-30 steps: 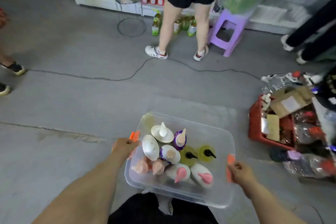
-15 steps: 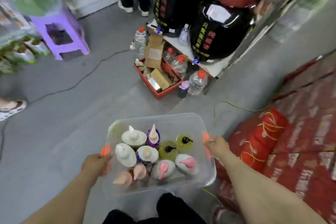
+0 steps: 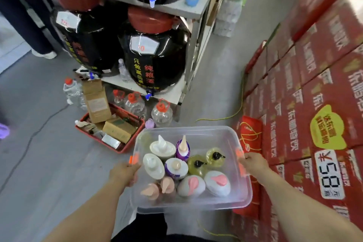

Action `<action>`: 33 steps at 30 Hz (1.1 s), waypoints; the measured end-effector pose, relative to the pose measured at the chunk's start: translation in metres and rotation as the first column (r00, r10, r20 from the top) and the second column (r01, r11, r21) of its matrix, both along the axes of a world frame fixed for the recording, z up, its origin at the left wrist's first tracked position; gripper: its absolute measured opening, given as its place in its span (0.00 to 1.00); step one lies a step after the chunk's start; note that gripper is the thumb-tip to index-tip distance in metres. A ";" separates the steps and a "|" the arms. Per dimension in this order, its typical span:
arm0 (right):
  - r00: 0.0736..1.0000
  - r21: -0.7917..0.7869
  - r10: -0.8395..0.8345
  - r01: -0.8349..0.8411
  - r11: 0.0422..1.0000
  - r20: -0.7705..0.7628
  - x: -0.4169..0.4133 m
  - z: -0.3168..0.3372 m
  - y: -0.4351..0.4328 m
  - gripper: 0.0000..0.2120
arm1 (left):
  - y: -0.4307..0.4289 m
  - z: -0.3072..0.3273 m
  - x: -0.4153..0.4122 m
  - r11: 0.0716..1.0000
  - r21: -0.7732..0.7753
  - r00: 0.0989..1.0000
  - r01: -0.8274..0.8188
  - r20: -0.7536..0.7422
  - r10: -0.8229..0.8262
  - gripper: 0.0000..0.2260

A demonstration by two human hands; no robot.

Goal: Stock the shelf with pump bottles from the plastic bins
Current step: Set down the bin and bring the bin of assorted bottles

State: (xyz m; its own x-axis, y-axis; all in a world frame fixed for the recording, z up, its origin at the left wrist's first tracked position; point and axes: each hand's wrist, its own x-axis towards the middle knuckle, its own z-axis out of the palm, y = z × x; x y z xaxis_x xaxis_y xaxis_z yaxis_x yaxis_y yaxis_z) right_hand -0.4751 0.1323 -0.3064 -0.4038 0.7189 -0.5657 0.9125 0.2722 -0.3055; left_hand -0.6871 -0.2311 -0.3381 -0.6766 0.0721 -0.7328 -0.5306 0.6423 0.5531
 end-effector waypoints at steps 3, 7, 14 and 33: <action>0.993 -0.013 -0.115 0.115 0.993 0.005 -0.010 0.005 0.035 0.15 | 0.066 0.000 -0.055 0.992 0.040 0.992 0.124 0.004 -0.124 0.19; 0.971 0.032 -0.241 0.241 0.970 0.002 -0.027 0.014 0.086 0.13 | 0.157 0.007 -0.116 0.950 0.000 0.949 0.313 -0.044 -0.313 0.17; 0.890 -0.032 -0.453 0.451 0.892 -0.058 -0.062 0.005 0.199 0.10 | 0.309 0.003 -0.190 0.872 -0.080 0.872 0.483 -0.047 -0.487 0.21; 0.907 0.048 -0.419 0.421 0.906 -0.045 -0.251 0.024 0.493 0.18 | 0.600 -0.009 -0.364 0.934 -0.056 0.936 0.352 -0.003 -0.353 0.18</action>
State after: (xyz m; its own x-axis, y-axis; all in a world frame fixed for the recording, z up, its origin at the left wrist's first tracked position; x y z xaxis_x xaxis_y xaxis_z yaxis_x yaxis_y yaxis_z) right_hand -0.7259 0.6248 -0.2829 -0.0752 0.8557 -0.5120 0.9359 -0.1167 -0.3324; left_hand -1.0515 0.3692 -0.3468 -0.6245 0.2684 -0.7335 -0.2577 0.8157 0.5179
